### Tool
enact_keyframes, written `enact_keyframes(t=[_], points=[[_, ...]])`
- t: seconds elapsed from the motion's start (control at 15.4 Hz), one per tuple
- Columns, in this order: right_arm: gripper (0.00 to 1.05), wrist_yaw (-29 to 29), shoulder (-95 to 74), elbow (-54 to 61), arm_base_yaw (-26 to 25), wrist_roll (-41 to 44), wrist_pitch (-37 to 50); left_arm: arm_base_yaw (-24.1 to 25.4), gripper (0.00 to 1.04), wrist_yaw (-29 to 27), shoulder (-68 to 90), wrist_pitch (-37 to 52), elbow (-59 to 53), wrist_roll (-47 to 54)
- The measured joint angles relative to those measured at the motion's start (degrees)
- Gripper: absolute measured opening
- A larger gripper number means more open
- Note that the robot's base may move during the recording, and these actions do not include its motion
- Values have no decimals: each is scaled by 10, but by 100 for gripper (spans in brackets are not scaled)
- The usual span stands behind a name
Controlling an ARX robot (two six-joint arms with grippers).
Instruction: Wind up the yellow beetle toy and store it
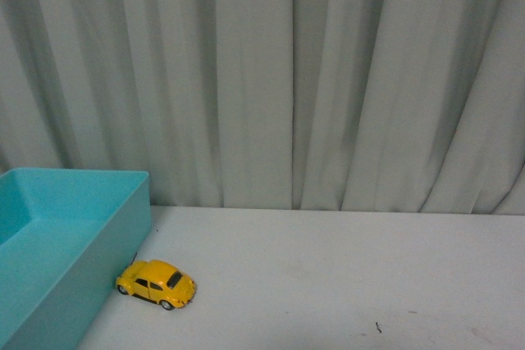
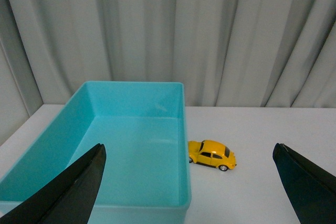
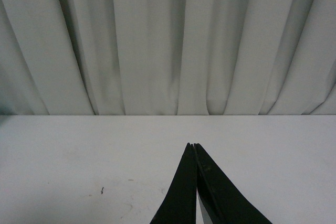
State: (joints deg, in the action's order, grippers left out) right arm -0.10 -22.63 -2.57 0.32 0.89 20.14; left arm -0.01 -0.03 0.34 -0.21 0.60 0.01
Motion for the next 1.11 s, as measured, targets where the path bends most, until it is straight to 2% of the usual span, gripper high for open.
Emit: enact_keyframes(t=[0.72, 0.78, 0.85, 1.04, 1.11], points=[[2, 0, 128, 20, 0, 0, -103, 0, 98, 0, 0, 0, 0, 0], [2, 0, 173, 19, 0, 0, -174, 0, 98, 0, 0, 0, 0, 0], [2, 0, 221, 19, 0, 0, -203, 0, 98, 0, 0, 0, 0, 0], [2, 1, 225, 19, 0, 0, -203, 0, 98, 0, 0, 0, 0, 0], [9, 1, 225, 19, 0, 0, -204, 0, 98, 0, 0, 0, 0, 0]])
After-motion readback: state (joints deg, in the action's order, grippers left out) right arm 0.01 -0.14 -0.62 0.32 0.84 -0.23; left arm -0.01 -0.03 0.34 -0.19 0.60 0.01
